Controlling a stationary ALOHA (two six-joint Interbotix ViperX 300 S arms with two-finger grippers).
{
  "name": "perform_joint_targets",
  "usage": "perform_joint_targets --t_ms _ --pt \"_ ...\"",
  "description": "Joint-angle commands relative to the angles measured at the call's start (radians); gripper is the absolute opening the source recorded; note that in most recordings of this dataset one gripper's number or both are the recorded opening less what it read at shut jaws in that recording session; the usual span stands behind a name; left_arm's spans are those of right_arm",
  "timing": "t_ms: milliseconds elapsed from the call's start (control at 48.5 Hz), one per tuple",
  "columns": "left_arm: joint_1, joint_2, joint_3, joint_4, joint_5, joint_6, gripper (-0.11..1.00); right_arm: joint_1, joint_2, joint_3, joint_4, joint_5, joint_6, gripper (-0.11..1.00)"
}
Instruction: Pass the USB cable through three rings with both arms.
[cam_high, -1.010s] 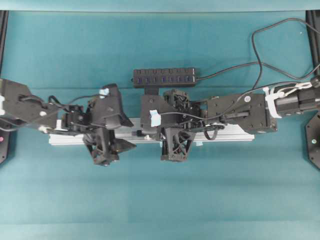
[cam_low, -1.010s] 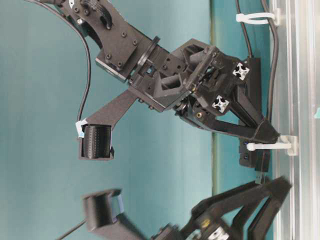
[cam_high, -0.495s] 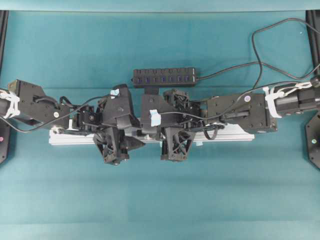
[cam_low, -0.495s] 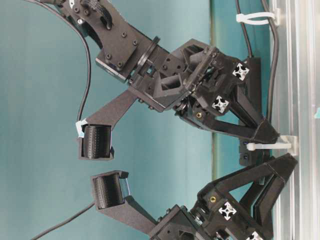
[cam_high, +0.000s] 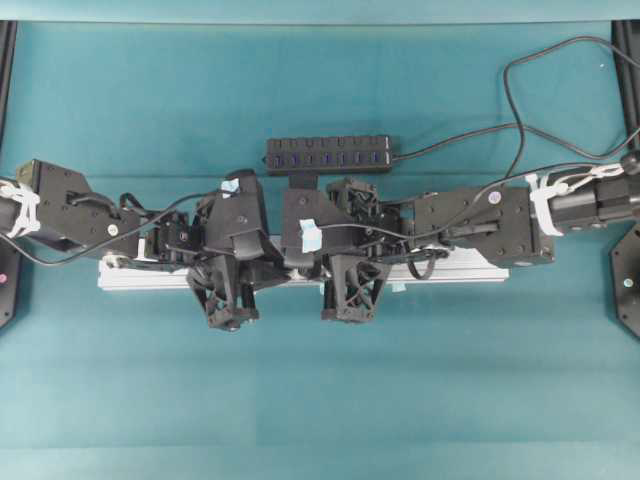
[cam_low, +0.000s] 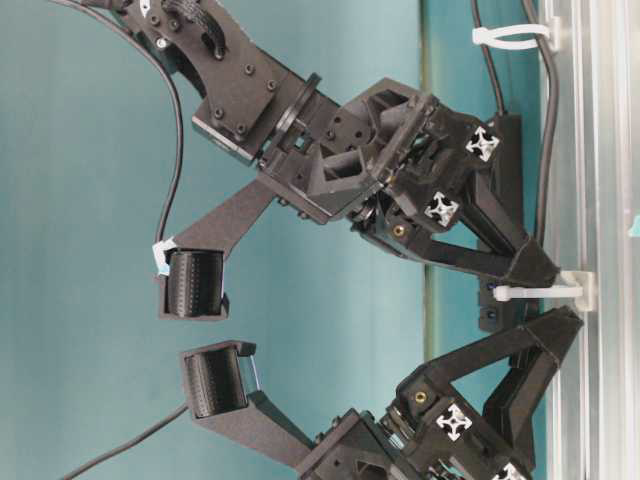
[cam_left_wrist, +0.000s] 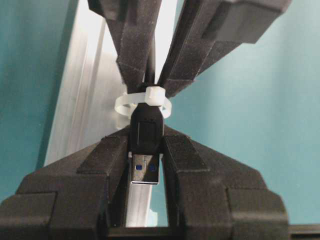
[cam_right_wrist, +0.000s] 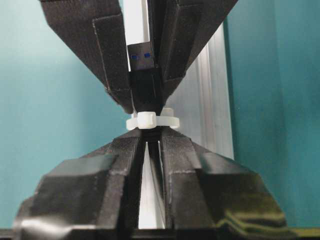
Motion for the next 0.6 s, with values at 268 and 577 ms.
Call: perform_joint_targets --t_ms 268,577 --pt "0.0 -0.014 -0.031 0.003 0.011 0.069 0.21 0.003 -0.005 -0.006 -0.002 -0.009 0.003 -0.07" --pt "0.0 -0.054 -0.02 0.003 0.075 0.069 0.21 0.003 -0.011 -0.006 -0.003 0.026 -0.002 0.09"
